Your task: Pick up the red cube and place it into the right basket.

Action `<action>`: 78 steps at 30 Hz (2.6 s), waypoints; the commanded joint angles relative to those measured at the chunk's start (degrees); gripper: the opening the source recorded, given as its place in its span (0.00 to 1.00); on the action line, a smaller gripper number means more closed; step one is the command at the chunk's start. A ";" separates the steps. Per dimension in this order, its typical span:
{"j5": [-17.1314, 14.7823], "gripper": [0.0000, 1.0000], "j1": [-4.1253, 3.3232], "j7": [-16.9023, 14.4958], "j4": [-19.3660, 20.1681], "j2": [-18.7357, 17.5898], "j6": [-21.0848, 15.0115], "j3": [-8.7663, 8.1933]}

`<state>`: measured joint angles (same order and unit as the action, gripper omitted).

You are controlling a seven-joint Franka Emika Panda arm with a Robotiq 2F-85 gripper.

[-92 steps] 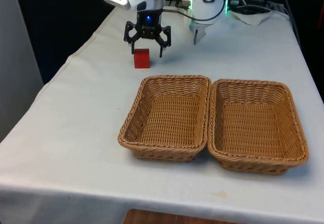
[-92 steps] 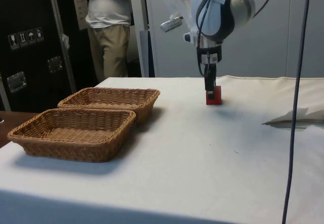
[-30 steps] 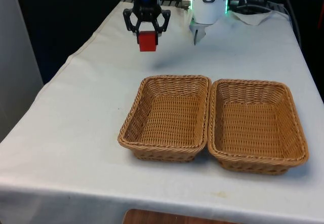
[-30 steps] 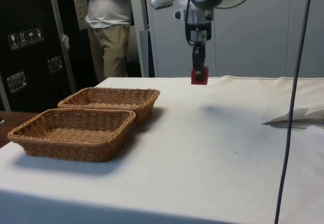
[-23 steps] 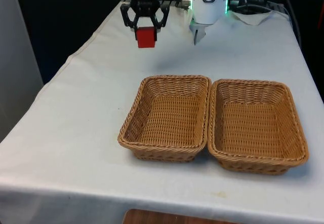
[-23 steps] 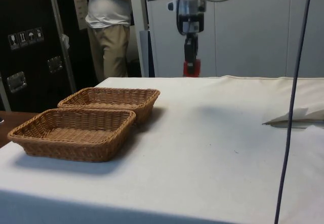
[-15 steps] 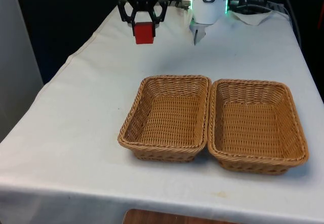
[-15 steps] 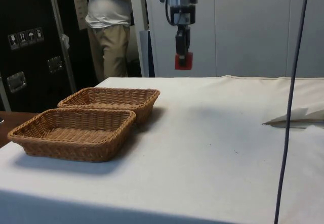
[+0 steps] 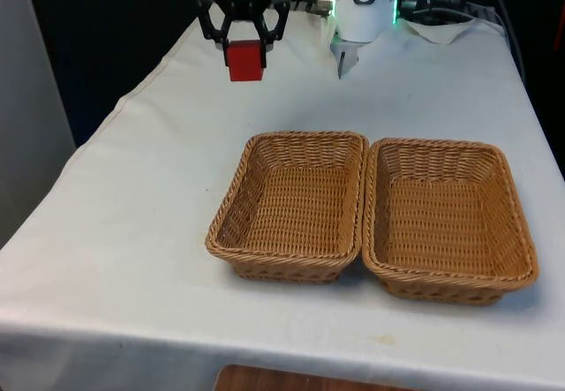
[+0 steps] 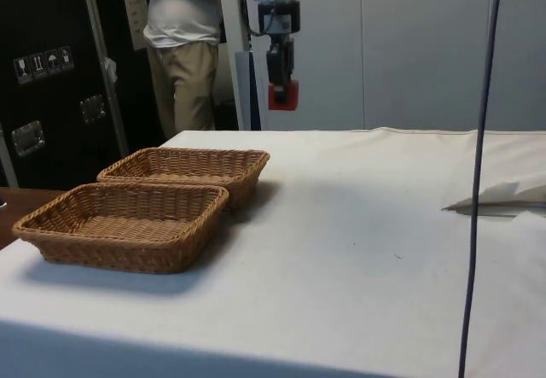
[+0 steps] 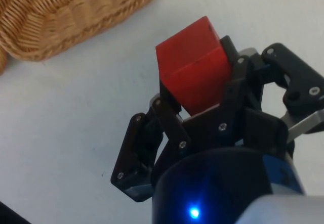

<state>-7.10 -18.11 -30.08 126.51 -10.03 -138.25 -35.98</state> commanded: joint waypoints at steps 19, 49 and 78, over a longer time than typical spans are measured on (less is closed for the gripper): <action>-4.76 0.03 0.11 0.11 -11.92 -9.74 2.86 2.92; -14.27 0.03 0.46 1.66 -29.56 -28.76 3.95 6.70; -19.82 0.37 0.11 2.18 -34.32 -35.01 3.95 7.10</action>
<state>-26.87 -18.05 -27.85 92.25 -45.09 -134.53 -28.93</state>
